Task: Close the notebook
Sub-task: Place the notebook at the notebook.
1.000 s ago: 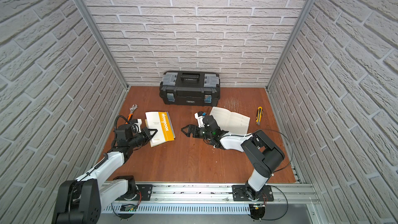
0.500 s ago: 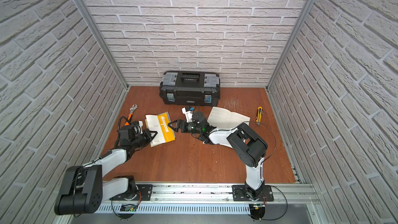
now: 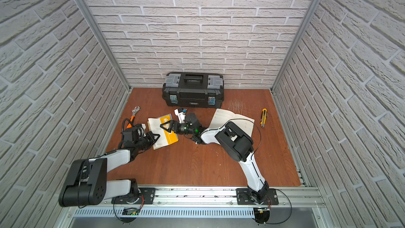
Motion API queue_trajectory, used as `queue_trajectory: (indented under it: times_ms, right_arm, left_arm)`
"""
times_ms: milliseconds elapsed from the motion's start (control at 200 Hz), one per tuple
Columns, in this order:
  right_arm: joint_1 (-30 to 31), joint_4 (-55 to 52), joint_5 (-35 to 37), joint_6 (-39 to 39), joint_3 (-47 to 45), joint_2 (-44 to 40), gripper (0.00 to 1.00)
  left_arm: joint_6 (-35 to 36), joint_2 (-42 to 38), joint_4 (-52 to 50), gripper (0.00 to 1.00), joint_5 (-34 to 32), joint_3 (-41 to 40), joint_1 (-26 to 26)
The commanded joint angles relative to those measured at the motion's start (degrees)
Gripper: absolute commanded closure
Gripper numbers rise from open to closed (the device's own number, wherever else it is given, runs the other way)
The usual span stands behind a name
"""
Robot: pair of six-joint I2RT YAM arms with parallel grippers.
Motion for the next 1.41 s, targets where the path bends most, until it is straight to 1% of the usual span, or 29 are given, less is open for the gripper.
queue_trajectory:
  times_ms: [0, 280, 630, 1075, 1220, 1315, 1400]
  right_arm:
    - [0.3, 1.2, -0.2, 0.3, 2.2, 1.7, 0.00]
    - [0.4, -0.5, 0.3, 0.1, 3.3, 3.8, 0.00]
    - [0.5, -2.3, 1.8, -0.4, 2.9, 5.3, 0.00]
    - [0.6, -14.0, 4.7, -3.3, 3.2, 5.0, 0.00]
    - [0.7, -14.9, 5.5, -3.7, 2.5, 4.5, 0.00]
    - [0.6, -14.9, 5.4, -3.6, 2.3, 4.6, 0.00]
    - [0.7, -14.5, 5.4, -3.3, 2.1, 4.6, 0.00]
  left_arm:
    - [1.1, 1.6, 4.5, 1.00, 0.1, 0.8, 0.5]
    - [1.9, 2.4, 3.7, 1.00, 0.0, 2.0, 0.4]
    - [1.6, 2.3, 4.3, 1.00, 0.2, 1.6, 0.5]
    - [1.2, 1.9, 4.0, 1.00, 0.6, 1.7, 0.5]
    - [1.2, 0.8, 3.0, 1.00, 0.4, 1.8, 0.5]
    - [2.0, -1.2, 0.3, 0.93, -0.3, 2.3, 0.5]
    - [3.3, -4.1, -3.9, 0.93, -2.2, 3.0, 0.4]
